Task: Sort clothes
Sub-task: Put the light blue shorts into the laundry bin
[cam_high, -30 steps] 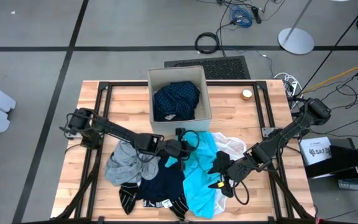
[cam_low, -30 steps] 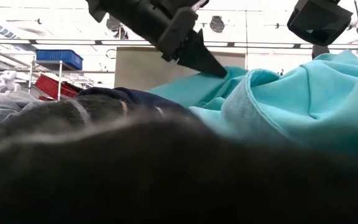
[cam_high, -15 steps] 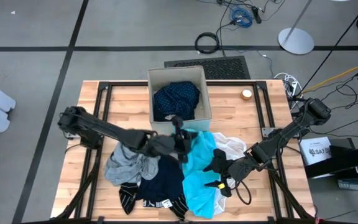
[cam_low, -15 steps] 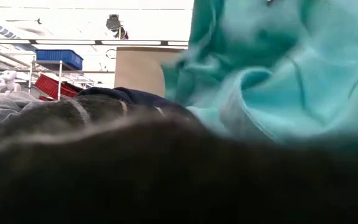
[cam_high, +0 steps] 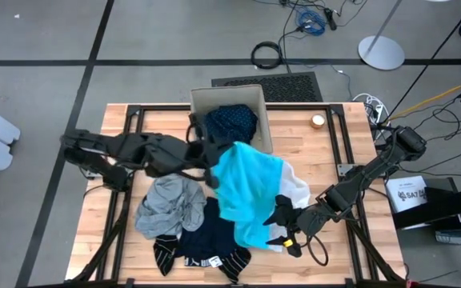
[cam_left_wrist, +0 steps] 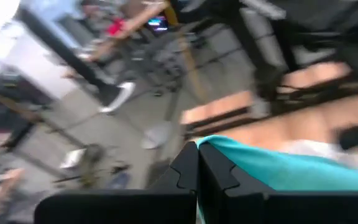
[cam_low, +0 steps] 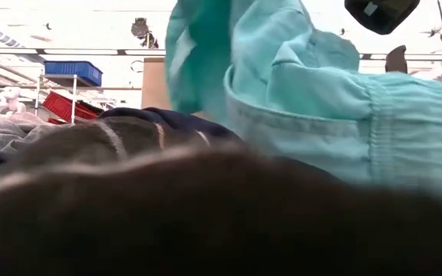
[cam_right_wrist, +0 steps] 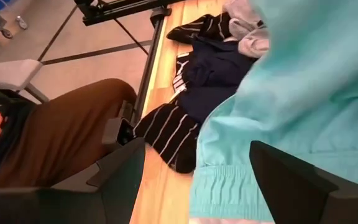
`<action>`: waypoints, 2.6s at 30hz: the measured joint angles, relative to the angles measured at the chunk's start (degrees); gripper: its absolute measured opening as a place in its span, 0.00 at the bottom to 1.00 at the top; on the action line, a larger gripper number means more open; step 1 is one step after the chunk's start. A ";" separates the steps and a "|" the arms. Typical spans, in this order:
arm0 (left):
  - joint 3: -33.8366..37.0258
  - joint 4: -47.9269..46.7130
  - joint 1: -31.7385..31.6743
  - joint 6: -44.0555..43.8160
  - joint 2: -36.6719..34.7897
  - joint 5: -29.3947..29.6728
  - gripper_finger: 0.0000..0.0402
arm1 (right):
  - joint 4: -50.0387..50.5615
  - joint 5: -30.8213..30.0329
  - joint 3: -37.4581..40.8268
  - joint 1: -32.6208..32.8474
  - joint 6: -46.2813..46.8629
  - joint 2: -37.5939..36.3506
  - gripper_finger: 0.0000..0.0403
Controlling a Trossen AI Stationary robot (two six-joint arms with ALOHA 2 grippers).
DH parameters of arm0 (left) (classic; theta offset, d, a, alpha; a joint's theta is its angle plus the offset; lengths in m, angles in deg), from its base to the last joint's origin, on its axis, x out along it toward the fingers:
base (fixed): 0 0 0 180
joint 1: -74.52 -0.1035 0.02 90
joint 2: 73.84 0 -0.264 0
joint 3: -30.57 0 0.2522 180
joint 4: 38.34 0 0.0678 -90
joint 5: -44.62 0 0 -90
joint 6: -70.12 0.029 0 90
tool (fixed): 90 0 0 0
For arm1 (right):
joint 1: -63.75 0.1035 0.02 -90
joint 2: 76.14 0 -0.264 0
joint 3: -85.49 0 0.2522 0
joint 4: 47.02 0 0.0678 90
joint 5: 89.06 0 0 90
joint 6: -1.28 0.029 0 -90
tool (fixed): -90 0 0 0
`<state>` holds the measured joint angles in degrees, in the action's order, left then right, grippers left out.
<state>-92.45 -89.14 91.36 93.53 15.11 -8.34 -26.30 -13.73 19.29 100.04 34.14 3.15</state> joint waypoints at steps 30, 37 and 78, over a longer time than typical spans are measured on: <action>0.35 -38.55 9.14 -26.16 -0.75 -33.75 0.00 | 30.12 -13.44 3.68 -2.65 26.46 0.00 0.61; 0.40 -38.55 9.18 -26.13 -0.75 -33.81 0.00 | 23.69 -19.54 8.38 -6.15 24.41 0.02 0.16; 11.37 -33.97 8.64 -32.08 -0.31 -21.83 0.36 | -38.62 -1.69 16.04 -11.08 -5.49 0.04 0.00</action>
<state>-81.07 -123.11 99.99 61.45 14.80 -30.17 -64.92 -15.42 35.33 88.96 28.66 3.19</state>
